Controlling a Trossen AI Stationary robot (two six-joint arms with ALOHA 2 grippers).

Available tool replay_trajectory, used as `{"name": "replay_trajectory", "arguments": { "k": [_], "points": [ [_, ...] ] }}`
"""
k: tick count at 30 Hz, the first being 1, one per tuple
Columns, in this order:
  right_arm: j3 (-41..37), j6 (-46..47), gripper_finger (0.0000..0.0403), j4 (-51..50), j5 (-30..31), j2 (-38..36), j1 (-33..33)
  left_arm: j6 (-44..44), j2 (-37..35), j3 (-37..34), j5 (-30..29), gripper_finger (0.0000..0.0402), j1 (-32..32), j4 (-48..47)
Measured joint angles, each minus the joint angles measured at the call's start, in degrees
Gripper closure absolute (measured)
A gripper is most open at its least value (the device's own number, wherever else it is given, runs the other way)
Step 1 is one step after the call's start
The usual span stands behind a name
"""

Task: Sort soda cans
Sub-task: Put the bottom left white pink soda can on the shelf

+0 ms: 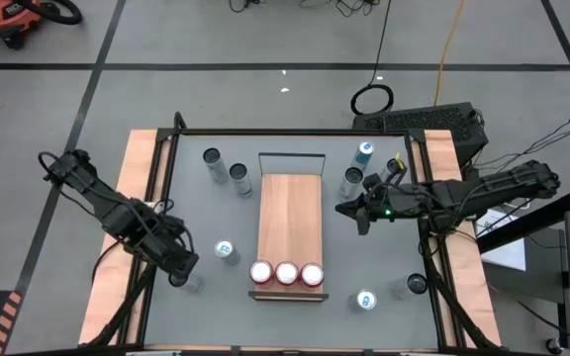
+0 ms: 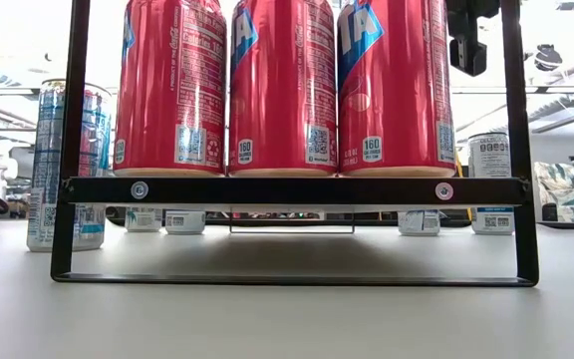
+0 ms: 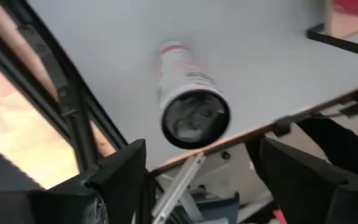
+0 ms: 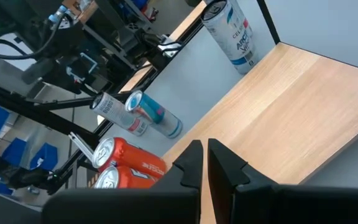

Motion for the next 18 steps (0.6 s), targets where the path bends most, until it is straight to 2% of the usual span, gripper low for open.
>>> {"name": "replay_trajectory", "arguments": {
  "k": [4,10,18],
  "points": [
    [0.0,-0.1,0.0403,0.0,-0.1,-0.3,0.0,0.0,0.4,0.0,-0.8,0.0074,-0.9,0.2],
    [0.0,0.0,0.0403,0.0,-1.6,-0.3,0.0,0.2,1.5,0.0,-2.5,0.0011,-1.0,0.7],
    [0.0,1.1,0.0403,0.0,-1.8,-0.3,0.0,2.7,5.9,0.0,-2.5,0.0017,-1.1,0.7]
  ]
}}
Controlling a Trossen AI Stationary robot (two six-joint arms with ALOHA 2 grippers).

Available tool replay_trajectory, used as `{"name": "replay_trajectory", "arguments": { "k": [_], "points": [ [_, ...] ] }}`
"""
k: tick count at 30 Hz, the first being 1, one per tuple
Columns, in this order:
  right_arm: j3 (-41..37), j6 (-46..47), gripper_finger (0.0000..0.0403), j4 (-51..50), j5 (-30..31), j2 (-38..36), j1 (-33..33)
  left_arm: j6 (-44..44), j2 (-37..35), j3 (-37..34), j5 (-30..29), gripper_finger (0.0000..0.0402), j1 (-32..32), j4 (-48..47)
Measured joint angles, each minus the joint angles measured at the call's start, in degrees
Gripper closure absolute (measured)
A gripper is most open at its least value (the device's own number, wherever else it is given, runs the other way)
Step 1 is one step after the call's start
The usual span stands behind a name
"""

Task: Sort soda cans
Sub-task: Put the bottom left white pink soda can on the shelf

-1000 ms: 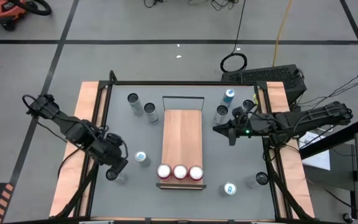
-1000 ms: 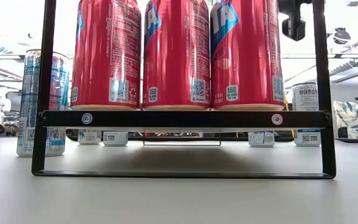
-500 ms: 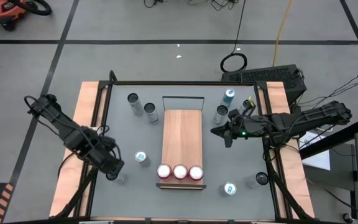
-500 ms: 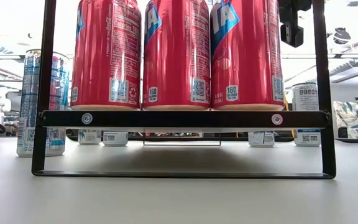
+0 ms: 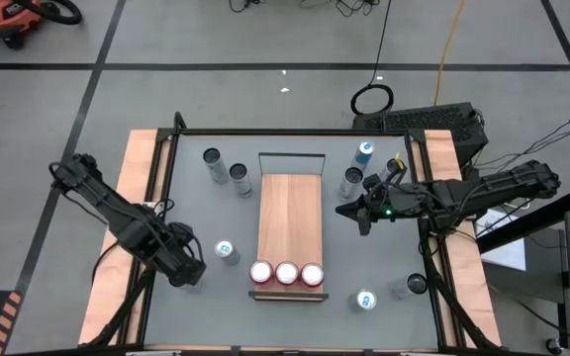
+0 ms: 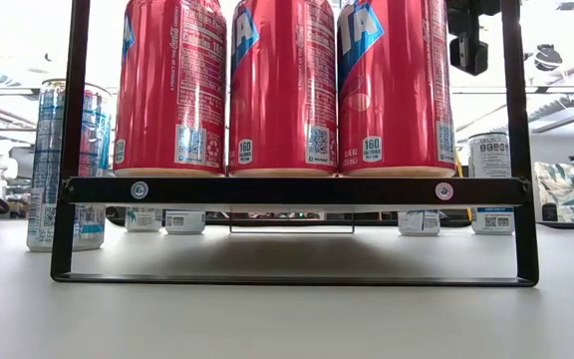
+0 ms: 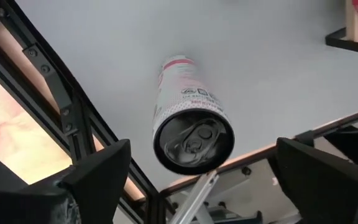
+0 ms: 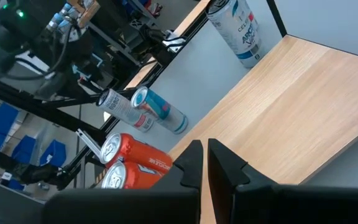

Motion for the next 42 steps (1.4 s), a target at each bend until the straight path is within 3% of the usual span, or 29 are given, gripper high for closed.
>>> {"name": "replay_trajectory", "arguments": {
  "k": [15,21,36,42],
  "points": [
    [0.0,0.3,0.0403,0.0,0.1,0.0,0.0,4.9,4.1,-0.9,0.9,0.0017,-0.7,0.5],
    [0.0,0.3,0.0403,0.0,0.3,0.0,0.0,6.2,4.2,-4.3,6.2,0.0017,-0.7,2.3],
    [0.0,1.0,0.0403,0.0,0.2,0.0,0.0,5.0,4.2,-4.4,1.3,0.0018,-0.8,3.9],
    [0.0,1.0,0.0403,0.0,0.2,0.0,0.0,4.9,4.1,-6.8,2.2,0.0021,-1.2,7.0]
  ]
}}
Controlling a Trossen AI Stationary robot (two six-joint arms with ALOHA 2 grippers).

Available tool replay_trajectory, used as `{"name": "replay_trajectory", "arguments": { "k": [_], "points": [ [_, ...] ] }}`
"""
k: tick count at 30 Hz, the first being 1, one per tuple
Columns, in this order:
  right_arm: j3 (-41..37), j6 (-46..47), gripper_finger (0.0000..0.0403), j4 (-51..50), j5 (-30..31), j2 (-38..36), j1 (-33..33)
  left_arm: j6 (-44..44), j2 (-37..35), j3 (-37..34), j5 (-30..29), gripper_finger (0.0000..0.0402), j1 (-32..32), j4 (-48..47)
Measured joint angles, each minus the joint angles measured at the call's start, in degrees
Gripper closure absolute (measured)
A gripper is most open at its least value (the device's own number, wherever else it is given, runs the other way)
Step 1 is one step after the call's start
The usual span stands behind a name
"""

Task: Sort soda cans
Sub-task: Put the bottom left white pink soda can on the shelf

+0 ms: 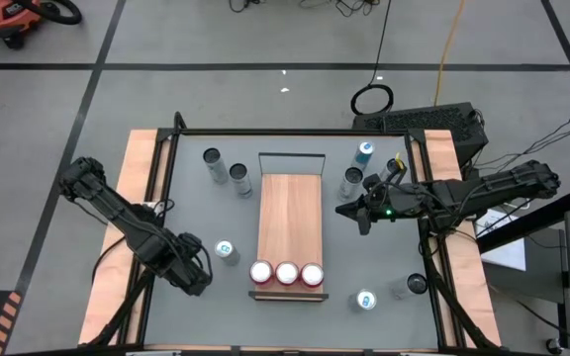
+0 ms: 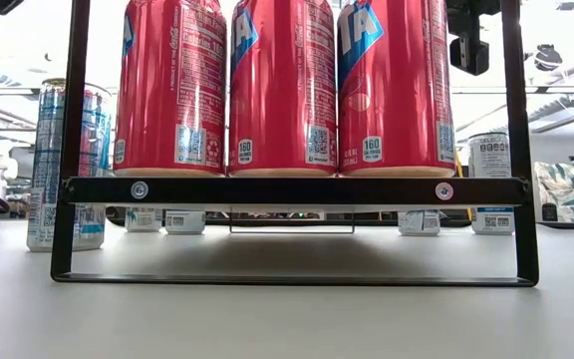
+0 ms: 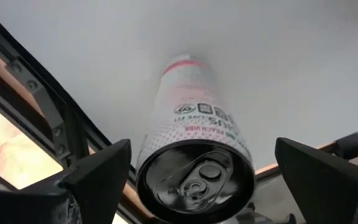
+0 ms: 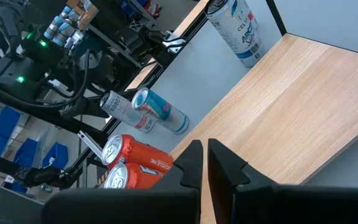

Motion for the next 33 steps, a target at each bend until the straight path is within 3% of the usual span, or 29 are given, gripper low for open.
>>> {"name": "replay_trajectory", "arguments": {
  "k": [16,24,30,33],
  "points": [
    [0.0,-0.2,0.0403,0.0,0.0,0.0,0.0,0.1,0.0,-1.2,2.1,0.0157,-0.6,0.5],
    [0.0,-1.0,0.0403,0.0,0.1,0.0,0.0,1.5,-0.4,1.1,2.8,0.0161,-0.6,0.2],
    [0.0,-2.3,0.0403,1.0,0.3,0.0,0.0,1.4,-2.3,8.1,2.1,0.0161,-0.5,-5.6],
    [0.0,-2.9,0.0403,1.0,0.4,0.0,-0.3,1.5,-3.5,12.9,-1.1,0.0161,-0.6,-8.5]
  ]
}}
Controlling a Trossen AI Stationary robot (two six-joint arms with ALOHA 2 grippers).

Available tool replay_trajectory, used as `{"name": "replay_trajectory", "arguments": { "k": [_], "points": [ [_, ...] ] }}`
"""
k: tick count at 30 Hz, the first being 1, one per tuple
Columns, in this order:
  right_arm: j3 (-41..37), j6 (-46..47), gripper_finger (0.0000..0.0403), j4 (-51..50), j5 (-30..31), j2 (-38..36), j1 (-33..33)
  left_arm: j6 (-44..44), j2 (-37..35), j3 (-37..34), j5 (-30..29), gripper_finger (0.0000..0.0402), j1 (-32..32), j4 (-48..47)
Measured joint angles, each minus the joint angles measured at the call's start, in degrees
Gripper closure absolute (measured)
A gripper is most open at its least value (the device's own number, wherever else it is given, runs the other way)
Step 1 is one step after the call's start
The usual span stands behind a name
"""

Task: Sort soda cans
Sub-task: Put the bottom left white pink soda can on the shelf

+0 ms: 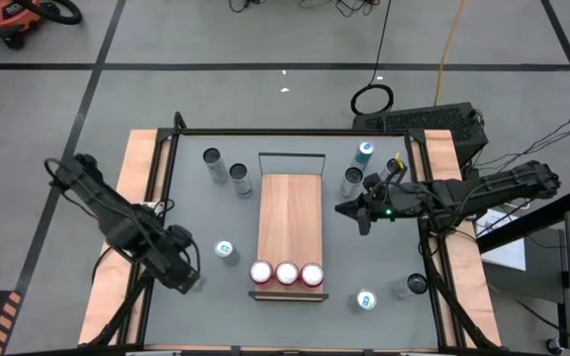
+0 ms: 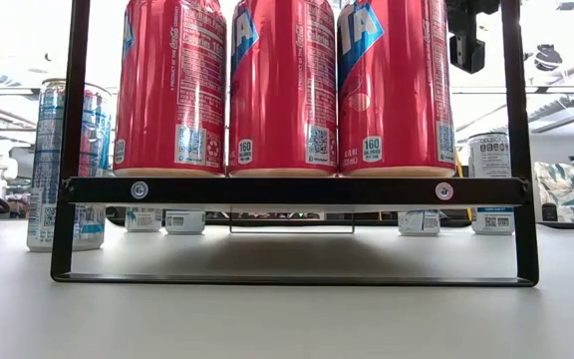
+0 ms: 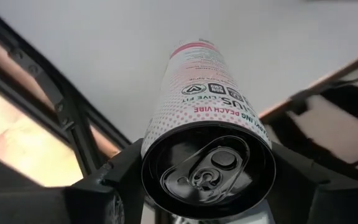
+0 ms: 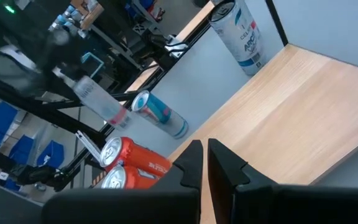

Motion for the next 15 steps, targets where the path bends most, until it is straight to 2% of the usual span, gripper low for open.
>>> {"name": "replay_trajectory", "arguments": {
  "k": [7,11,15],
  "points": [
    [0.0,-1.2,0.0403,0.3,-0.2,0.0,-1.2,1.6,-2.3,11.0,-12.3,0.0161,0.7,-1.6],
    [0.0,-1.2,0.0403,1.8,-0.6,0.0,-1.2,2.0,-2.5,14.9,-14.0,0.0161,3.3,-2.3],
    [0.0,-3.1,0.0403,5.5,-4.5,0.0,-1.2,1.9,-2.5,16.6,-14.4,0.0161,7.0,-1.6]
  ]
}}
